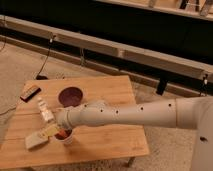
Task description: Place the pepper in the ceramic cup
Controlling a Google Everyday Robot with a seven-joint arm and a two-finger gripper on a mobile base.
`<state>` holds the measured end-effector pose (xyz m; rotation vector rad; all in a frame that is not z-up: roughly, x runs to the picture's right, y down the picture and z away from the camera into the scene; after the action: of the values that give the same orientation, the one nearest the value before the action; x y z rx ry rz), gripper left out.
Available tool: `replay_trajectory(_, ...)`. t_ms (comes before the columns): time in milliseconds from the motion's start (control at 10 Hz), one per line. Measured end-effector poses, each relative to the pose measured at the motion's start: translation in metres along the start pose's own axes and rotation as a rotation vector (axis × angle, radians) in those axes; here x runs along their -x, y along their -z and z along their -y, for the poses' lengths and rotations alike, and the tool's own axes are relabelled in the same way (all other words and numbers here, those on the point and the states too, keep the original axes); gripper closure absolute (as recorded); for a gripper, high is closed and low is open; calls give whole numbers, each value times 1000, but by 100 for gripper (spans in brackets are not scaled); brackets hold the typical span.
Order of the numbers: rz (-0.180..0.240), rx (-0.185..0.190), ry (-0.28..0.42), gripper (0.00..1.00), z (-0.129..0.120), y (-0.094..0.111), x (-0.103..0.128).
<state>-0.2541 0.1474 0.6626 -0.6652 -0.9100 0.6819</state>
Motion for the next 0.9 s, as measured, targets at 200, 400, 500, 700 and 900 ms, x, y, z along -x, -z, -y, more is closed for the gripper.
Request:
replay_trajectory(200,-42,-70,-6,20,25,19,2)
replay_trajectory(400,-60,-127,-13,20,43,35,6)
replay_trajectory(500,-66,-145,-16,20,48,40,6)
replay_trajectory(700,-77,-180,-33,20,57,49,2)
replay_trajectory(900,-88,-207,-51,20,62,56,-6)
